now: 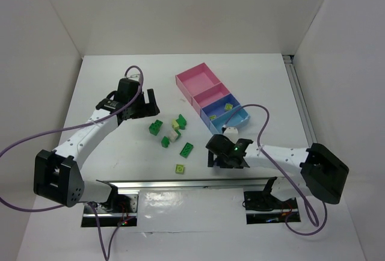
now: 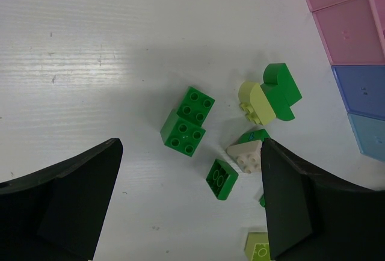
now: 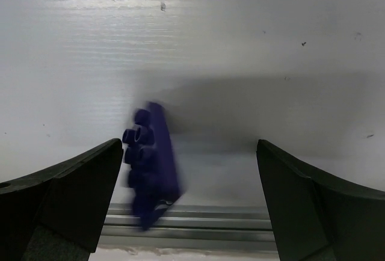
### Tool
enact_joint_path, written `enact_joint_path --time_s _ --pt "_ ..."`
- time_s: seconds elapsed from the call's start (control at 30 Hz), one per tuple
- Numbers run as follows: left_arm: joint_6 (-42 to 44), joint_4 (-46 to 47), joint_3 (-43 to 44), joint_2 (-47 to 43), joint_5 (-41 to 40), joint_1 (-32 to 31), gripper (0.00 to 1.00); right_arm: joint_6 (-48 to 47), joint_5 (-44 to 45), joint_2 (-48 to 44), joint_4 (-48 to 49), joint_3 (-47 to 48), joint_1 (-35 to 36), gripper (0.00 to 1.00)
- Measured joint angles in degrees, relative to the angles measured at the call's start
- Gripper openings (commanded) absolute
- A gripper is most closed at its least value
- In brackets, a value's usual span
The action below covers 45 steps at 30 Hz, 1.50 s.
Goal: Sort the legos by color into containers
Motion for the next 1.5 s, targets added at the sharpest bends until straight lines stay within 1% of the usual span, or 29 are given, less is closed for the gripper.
enact_joint_path --time_s 0.13,0.23,0.3,0.33,0.4,0.57,0.67,0.7,0.8,0.93,0.97,1.03,1.07,1.13,1.17,1.2,1.27,1.3,1.37,1.4,1.5 --pt "0.00 0.02 0.00 0.00 -0.02 0.00 0.98 -1.16 1.03 1.33 0.98 0.52 0.00 0.98" --pt "0.00 0.00 0.00 0.00 0.00 0.00 0.98 -2.19 1.90 2.86 1.31 1.36 0.00 0.94" --pt "0.00 0.00 0.00 0.00 0.02 0.00 0.98 -2.71 2.40 3.76 1.49 1.86 0.00 0.89" --pt "0.00 0.00 0.00 0.00 0.02 0.00 0.98 -3.02 2.60 4.09 1.53 2.05 0.04 0.83" --pt "0.00 0.02 0.00 0.00 0.02 0.00 0.98 -3.45 2.80 4.31 1.66 2.16 0.15 0.77" --pt "0.00 0.02 0.00 0.00 0.02 0.00 0.98 -3.39 2.86 4.37 1.44 2.32 1.20 0.80" --pt "0.00 0.15 0.00 0.00 0.07 0.00 0.98 -3.37 2.75 4.39 0.90 2.36 2.32 0.86" --pt "0.00 0.28 0.00 0.00 0.20 0.00 0.98 -3.41 2.64 4.37 0.83 2.38 2.54 0.91" --pt "0.00 0.52 0.00 0.00 0.42 0.00 0.98 -4.37 1.29 3.89 0.79 2.43 2.86 0.92" --pt "0.00 0.70 0.00 0.00 0.44 0.00 0.98 -6.62 -1.20 2.56 0.83 2.43 2.95 0.82" --pt "0.00 0.72 0.00 0.00 0.44 0.00 0.98 -6.99 -1.60 2.43 0.85 2.43 2.99 0.76" --pt "0.00 0.79 0.00 0.00 0.44 0.00 0.98 -7.91 -2.43 2.45 0.79 2.43 3.02 0.73" --pt "0.00 0.79 0.00 0.00 0.44 0.00 0.98 -8.22 -2.62 2.45 0.76 2.43 3.13 0.69" --pt "0.00 0.79 0.00 0.00 0.44 0.00 0.98 -8.70 -3.08 2.58 0.76 2.43 3.48 0.63" --pt "0.00 0.79 0.00 0.00 0.46 0.00 0.98 -8.90 -3.23 2.82 0.76 2.43 3.72 0.59" --pt "0.00 0.79 0.00 0.00 0.44 0.00 0.98 -9.11 -3.43 3.19 0.81 2.43 3.91 0.53" --pt "0.00 0.79 0.00 0.00 0.50 0.00 0.98 -9.49 -3.41 3.89 0.74 2.58 4.13 0.47" --pt "0.00 0.79 0.00 0.00 0.66 0.00 0.98 -9.49 -3.39 4.15 0.74 2.82 4.13 0.39" --pt "0.00 0.79 0.00 0.00 0.85 0.00 0.98 -9.57 -3.37 4.98 0.68 3.58 4.13 0.29" --pt "0.00 0.81 0.00 0.00 0.87 0.00 0.98 -9.27 -3.17 5.64 0.59 4.33 4.13 0.28" --pt "0.00 0.81 0.00 0.00 0.90 0.00 0.98 -9.77 -1.49 6.80 -0.79 6.84 4.13 0.28"
